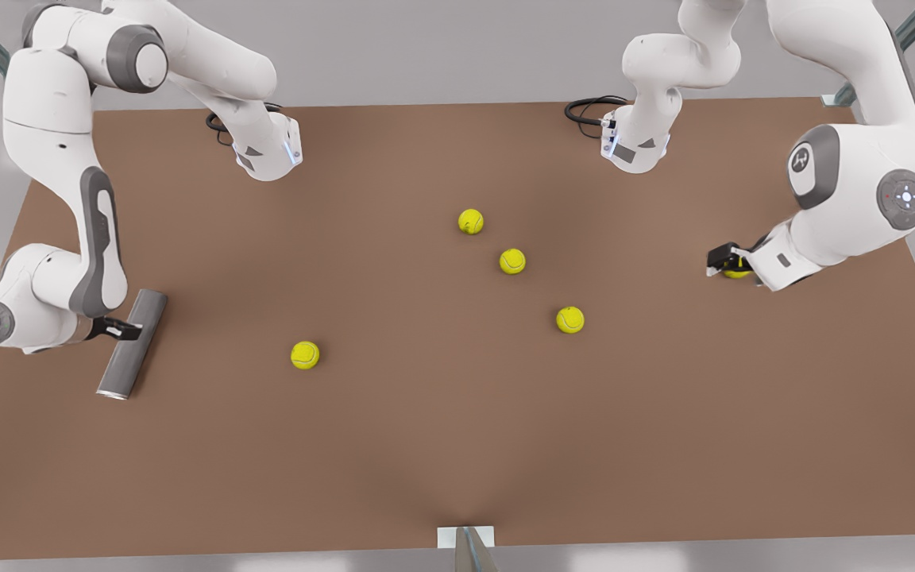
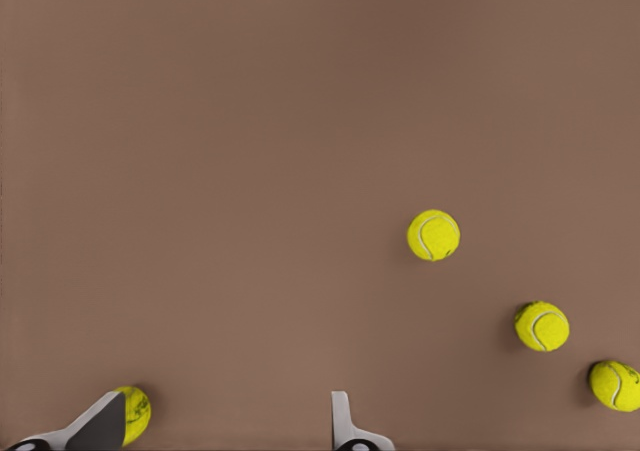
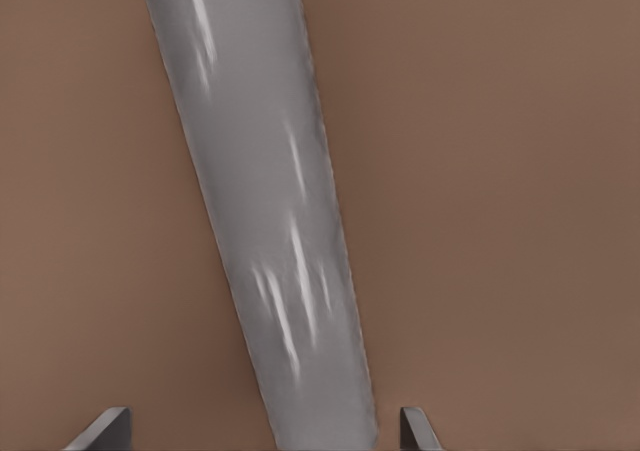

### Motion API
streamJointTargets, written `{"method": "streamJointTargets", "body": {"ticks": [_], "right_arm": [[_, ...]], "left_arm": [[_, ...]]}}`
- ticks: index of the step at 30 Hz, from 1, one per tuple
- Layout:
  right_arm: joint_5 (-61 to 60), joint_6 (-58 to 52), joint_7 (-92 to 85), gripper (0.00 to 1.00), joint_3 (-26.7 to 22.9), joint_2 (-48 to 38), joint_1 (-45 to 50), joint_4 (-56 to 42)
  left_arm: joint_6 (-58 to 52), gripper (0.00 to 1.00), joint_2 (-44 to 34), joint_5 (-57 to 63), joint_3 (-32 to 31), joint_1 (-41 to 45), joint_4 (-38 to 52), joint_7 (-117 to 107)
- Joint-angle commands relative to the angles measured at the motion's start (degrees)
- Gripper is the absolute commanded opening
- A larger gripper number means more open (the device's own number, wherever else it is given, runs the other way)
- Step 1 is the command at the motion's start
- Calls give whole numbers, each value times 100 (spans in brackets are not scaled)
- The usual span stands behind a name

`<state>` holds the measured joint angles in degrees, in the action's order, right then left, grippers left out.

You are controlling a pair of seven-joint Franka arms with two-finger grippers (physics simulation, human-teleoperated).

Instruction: Put the tennis tube upright

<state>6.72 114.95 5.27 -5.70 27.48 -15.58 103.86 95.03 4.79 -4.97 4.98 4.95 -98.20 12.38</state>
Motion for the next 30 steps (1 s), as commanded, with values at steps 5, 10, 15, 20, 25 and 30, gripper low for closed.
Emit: {"method": "streamJointTargets", "body": {"ticks": [5,10,15,20,25,30], "right_arm": [[4,1055,-703,100,7,144,-77,328],[13,1425,-729,100,7,249,-147,530],[13,1592,-721,100,7,460,-209,530],[13,1847,-721,100,7,662,-218,521],[4,1996,-721,100,7,759,-270,521],[4,1970,-852,58,7,759,-270,512]], "left_arm": [[-2,100,31,5,2,59,3,203],[-2,100,40,5,-6,50,3,203],[-2,100,75,5,-6,50,3,203],[-2,100,84,5,-6,41,3,203],[-20,100,110,5,-6,50,3,203],[-20,100,145,5,-6,50,3,194]]}}
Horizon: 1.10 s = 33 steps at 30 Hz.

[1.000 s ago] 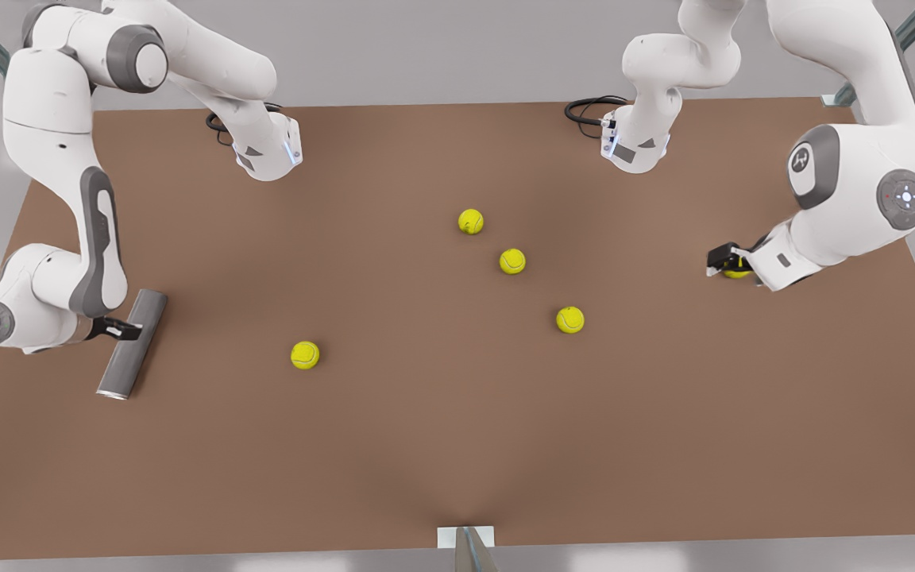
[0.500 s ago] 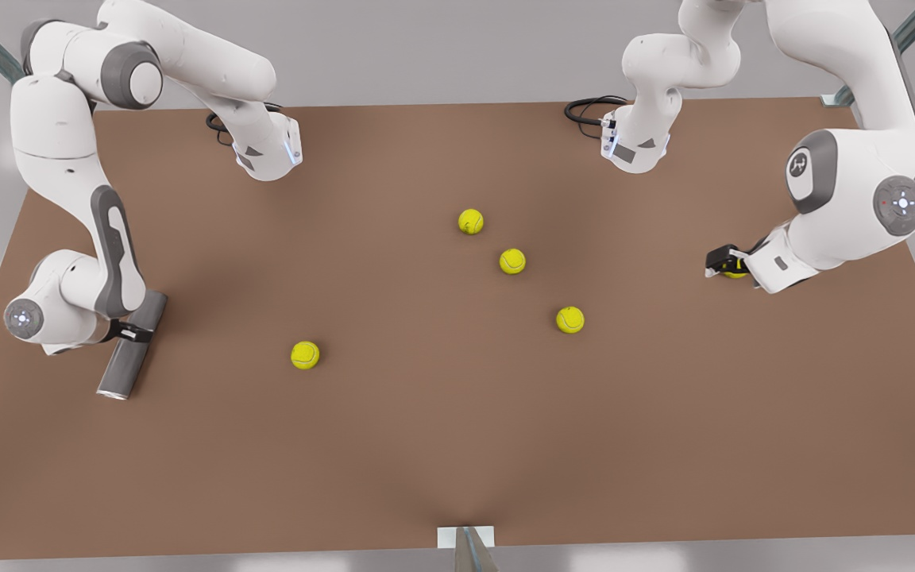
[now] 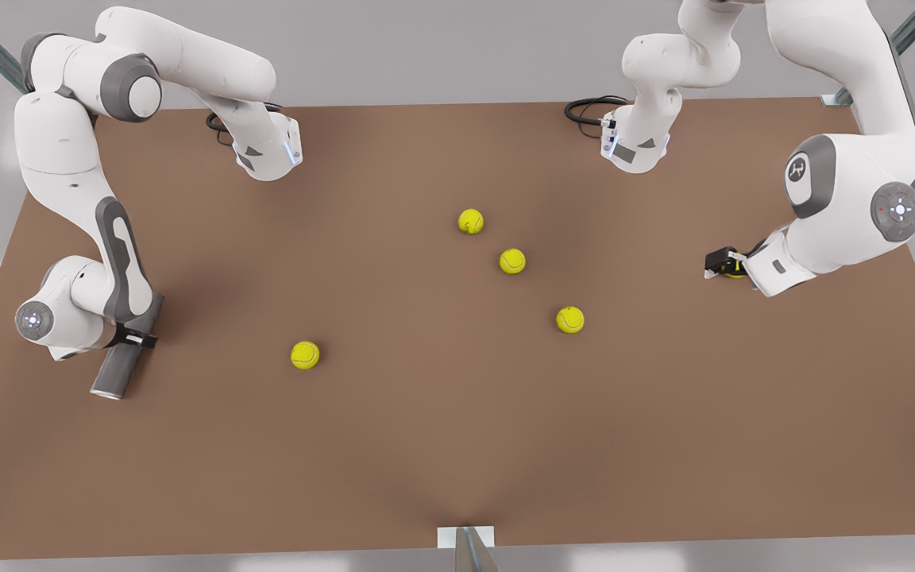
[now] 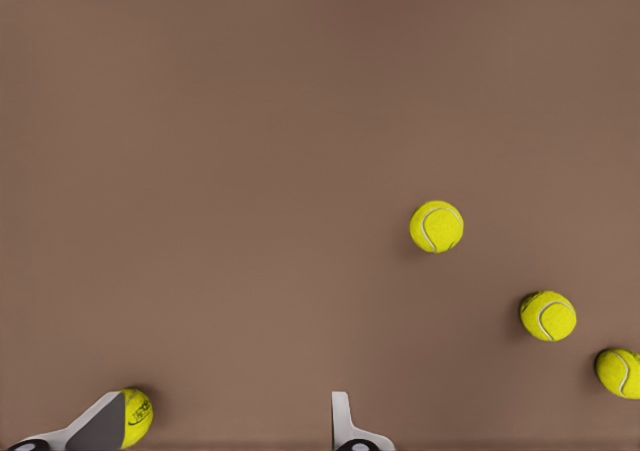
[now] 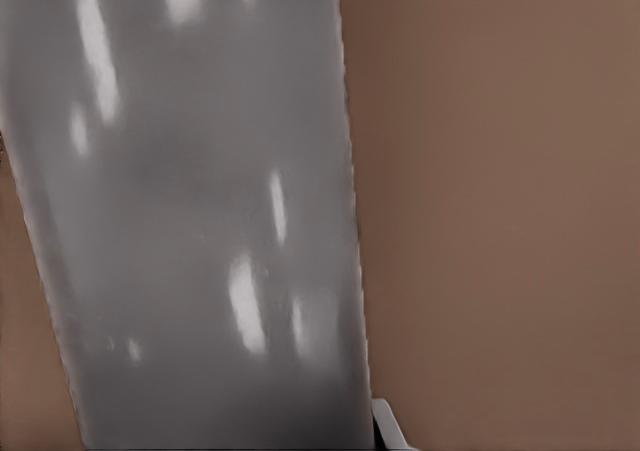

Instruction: Put the tennis tube upright

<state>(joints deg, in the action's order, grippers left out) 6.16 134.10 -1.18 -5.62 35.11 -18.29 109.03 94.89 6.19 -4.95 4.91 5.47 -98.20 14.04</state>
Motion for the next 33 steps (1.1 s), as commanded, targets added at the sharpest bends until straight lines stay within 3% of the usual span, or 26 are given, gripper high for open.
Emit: {"method": "streamJointTargets", "body": {"ticks": [1,6,9,16,23,27,33], "right_arm": [[60,38,-199,58,0,-13,9,-14],[60,-437,-172,60,9,-197,413,-84],[60,-1667,-313,62,149,-426,1257,-524],[113,-2151,-2738,64,211,-602,4992,-1613],[148,-903,-5744,64,246,-180,5740,-1833],[245,-235,-5850,66,263,294,5924,-1851],[210,-68,-4470,66,404,690,6048,-2009]], "left_arm": [[-6,100,5,3,1,-3,3,28],[-6,100,5,3,1,-3,3,37],[-6,100,5,3,1,-3,3,37],[3,100,31,3,1,-11,3,37],[30,100,58,3,1,-29,11,37],[21,100,67,-6,1,-29,11,37],[38,100,137,3,1,-38,11,28]]}}
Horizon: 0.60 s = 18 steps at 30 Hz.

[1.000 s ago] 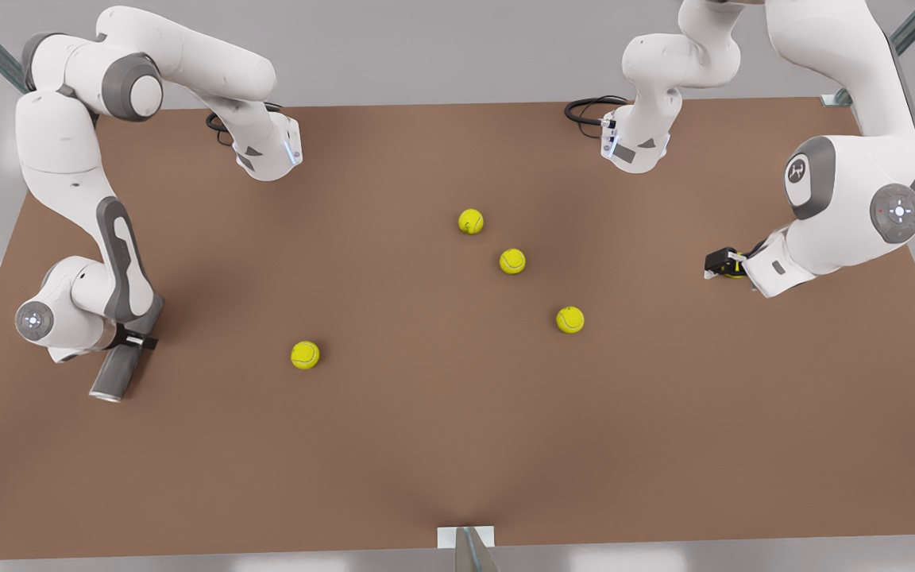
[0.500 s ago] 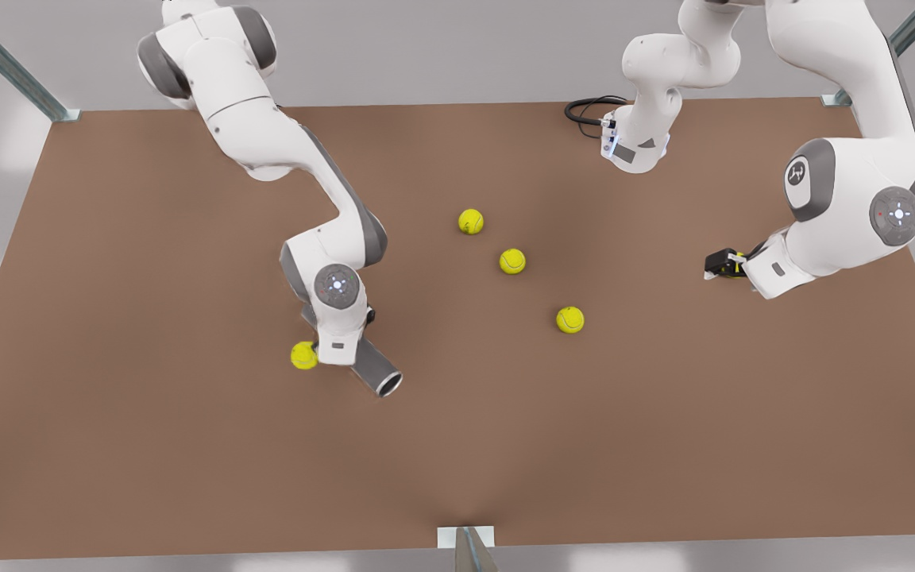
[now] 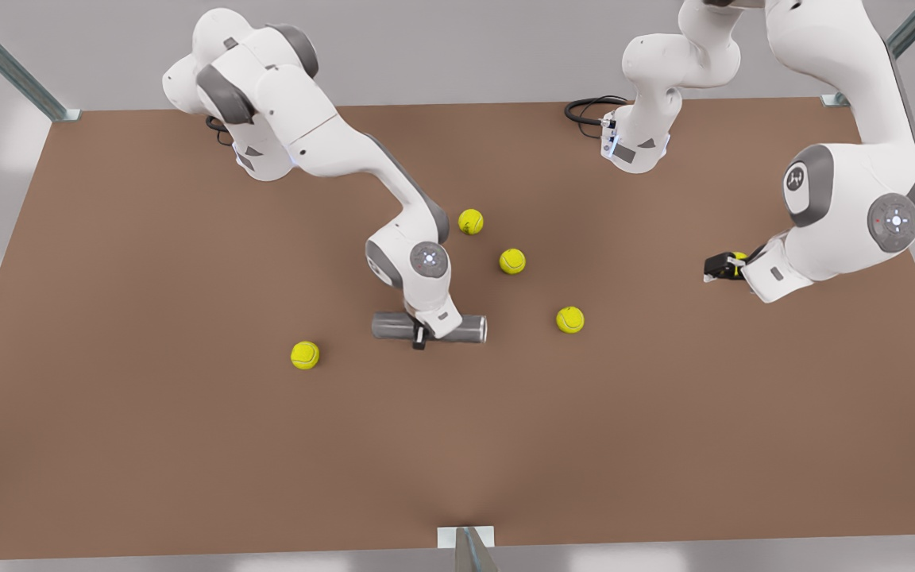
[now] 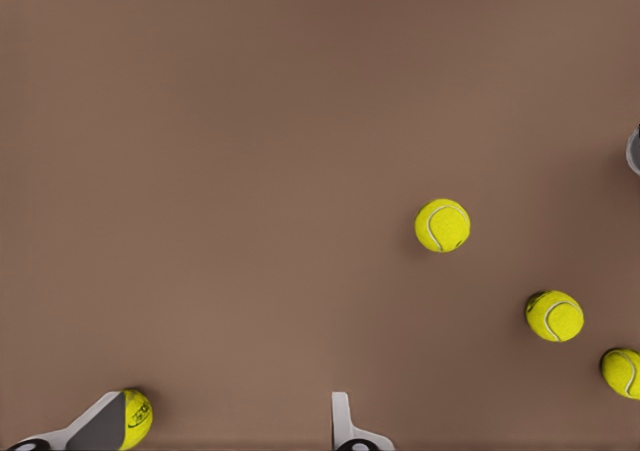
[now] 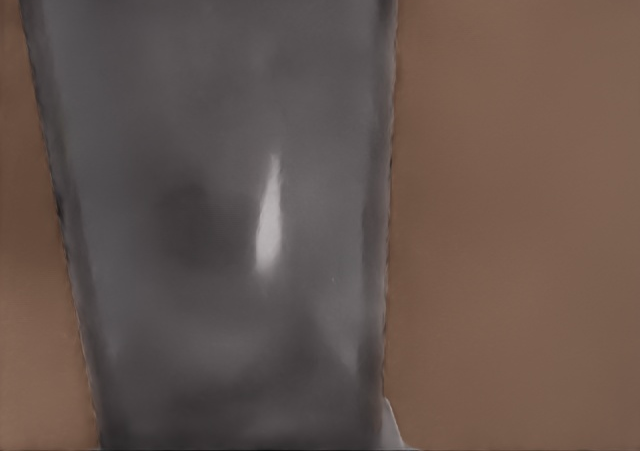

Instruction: Put the tennis tube upright

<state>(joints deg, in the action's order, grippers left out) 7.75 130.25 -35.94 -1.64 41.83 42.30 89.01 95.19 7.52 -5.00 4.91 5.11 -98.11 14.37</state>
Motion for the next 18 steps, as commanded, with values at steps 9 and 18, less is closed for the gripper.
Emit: {"method": "streamJointTargets", "body": {"ticks": [9,18], "right_arm": [[-221,317,69,66,-3,520,-11,-595],[-309,308,1590,66,5,950,24,-1184]], "left_arm": [[8,100,4,-1,1,-2,3,4],[17,100,22,8,1,-2,3,4]]}}
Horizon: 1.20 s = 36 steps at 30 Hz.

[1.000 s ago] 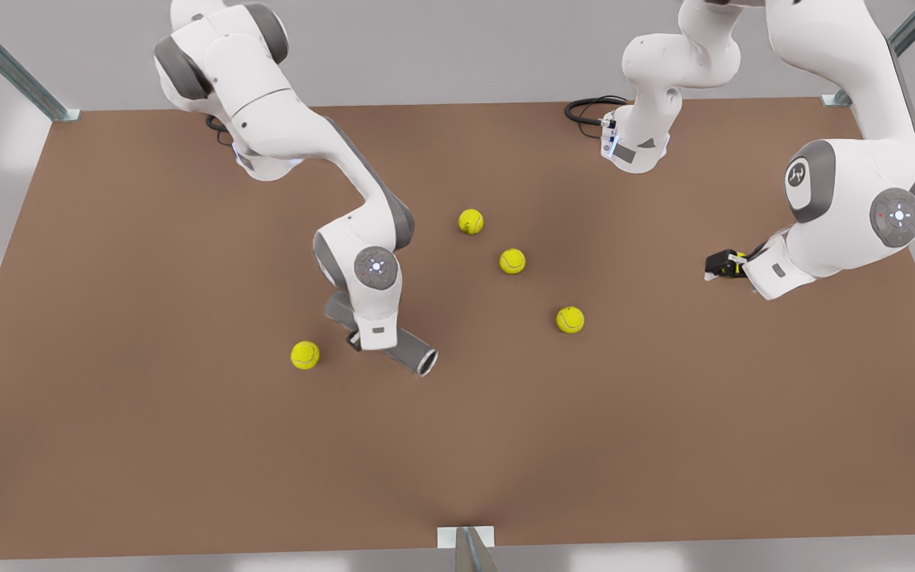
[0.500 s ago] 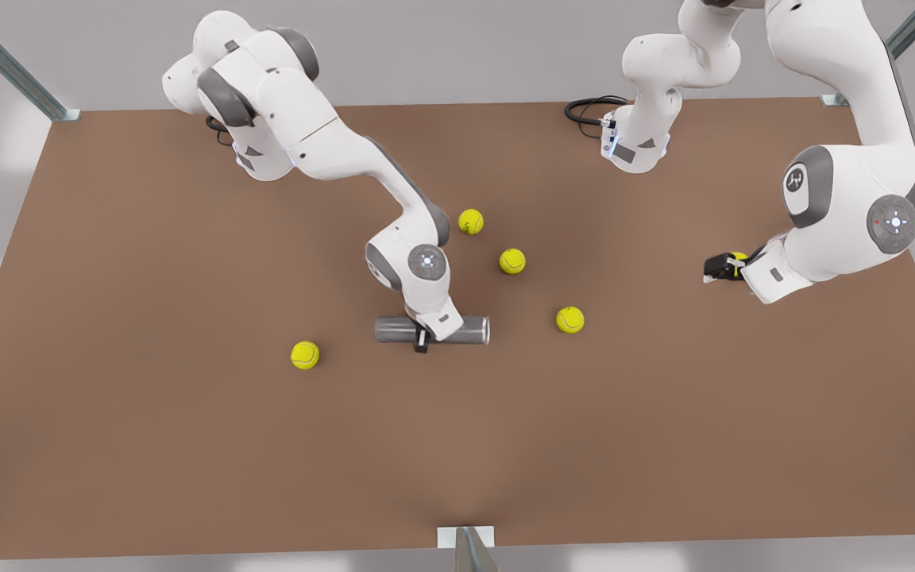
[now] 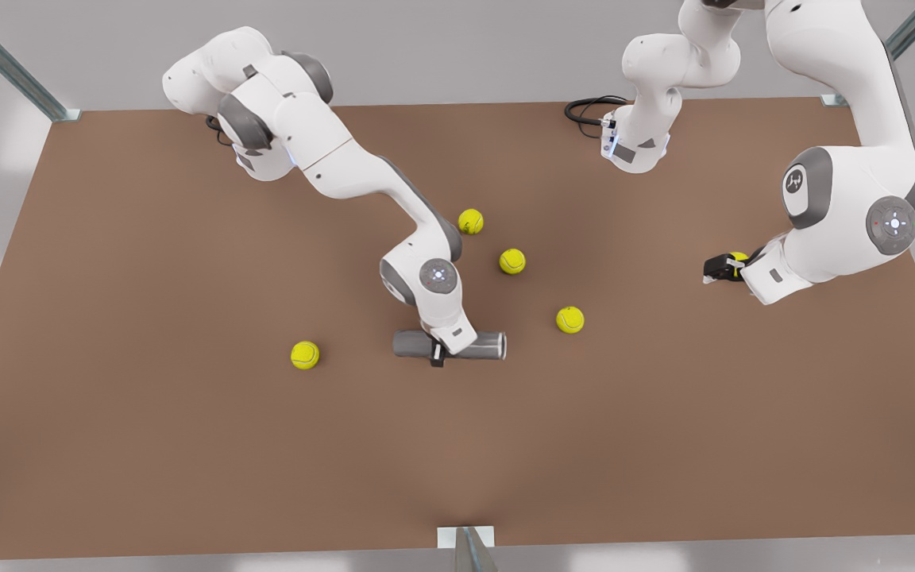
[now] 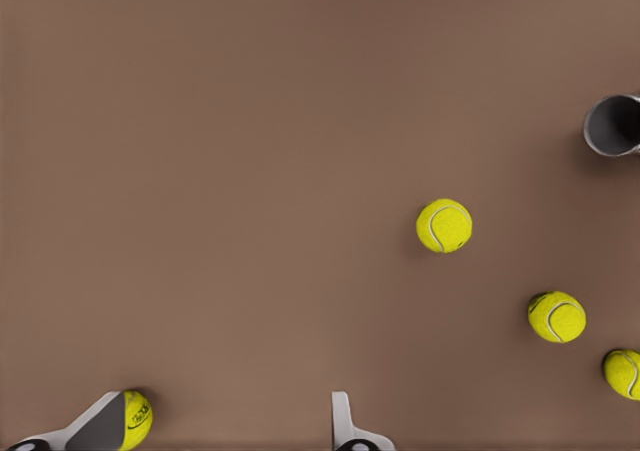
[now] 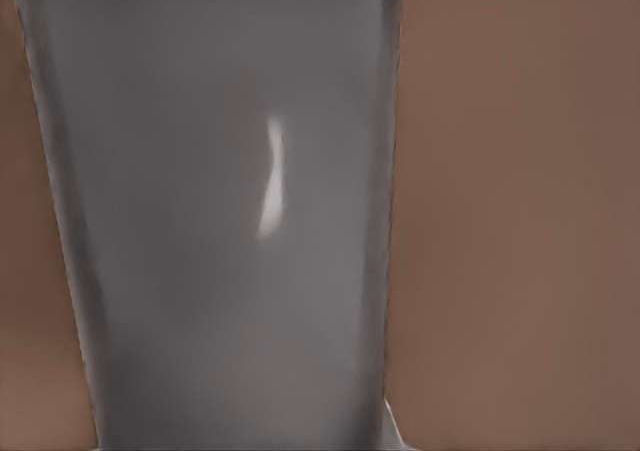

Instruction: Put the tennis tube upright

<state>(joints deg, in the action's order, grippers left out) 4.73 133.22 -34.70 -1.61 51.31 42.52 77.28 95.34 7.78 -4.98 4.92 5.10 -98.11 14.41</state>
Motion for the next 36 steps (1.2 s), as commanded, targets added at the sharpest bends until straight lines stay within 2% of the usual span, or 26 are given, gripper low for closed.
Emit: {"method": "streamJointTargets", "body": {"ticks": [1,6,7,8,9,14,18,19,20,21,22,23,24,25,27,31,36], "right_arm": [[-165,20,1484,66,-6,37,1,-20],[-271,20,1792,66,-6,477,168,-618],[-271,46,1792,72,-6,503,168,-618],[-271,108,1774,83,-6,512,168,-609],[-271,116,1757,100,-6,512,168,-609],[-297,55,1721,100,-6,424,168,-556],[-464,-279,1730,100,117,-85,151,-469],[-482,-577,1739,100,222,-322,124,-460],[-859,-1227,1739,100,222,-735,54,-460],[-1421,-2316,1748,100,214,-1420,-130,-512],[-1528,-4205,2133,100,143,-1896,-709,-950],[-1519,-5581,3244,100,12,-1887,-1270,-1835],[-1510,-6466,5358,100,-50,-1905,-2221,-2376],[-1510,-6695,5879,100,-76,-1931,-2819,-2376],[-1194,-6186,5510,100,-208,-1931,-3856,-2472],[-245,-6519,5430,100,-164,-2221,-3848,-2464],[-200,-6757,5422,100,-200,-2221,-3927,-2481]], "left_arm": [[2,100,-4,-3,1,0,2,0],[2,100,-4,-3,1,0,11,0],[2,100,-4,-3,1,0,2,0],[2,100,-4,-3,1,0,2,0],[2,100,-4,-3,1,0,11,0],[11,100,4,-3,1,0,2,0],[221,100,66,-39,1,-35,20,-18],[432,100,373,-65,-166,-193,177,-35],[432,100,970,-83,-465,-448,810,-79],[432,100,1498,-345,-465,-466,1355,-53],[432,100,2069,-777,-518,-492,1733,-35],[441,100,2472,-925,-807,-501,1908,-26],[459,100,3062,-2041,-843,-527,2076,52],[459,100,3353,-2674,-843,-527,2067,412],[459,100,4029,-4054,-843,-589,1989,1801],[819,100,4197,-5083,-966,-448,1523,2505],[1303,100,4223,-5637,-1107,35,1452,2540]]}}
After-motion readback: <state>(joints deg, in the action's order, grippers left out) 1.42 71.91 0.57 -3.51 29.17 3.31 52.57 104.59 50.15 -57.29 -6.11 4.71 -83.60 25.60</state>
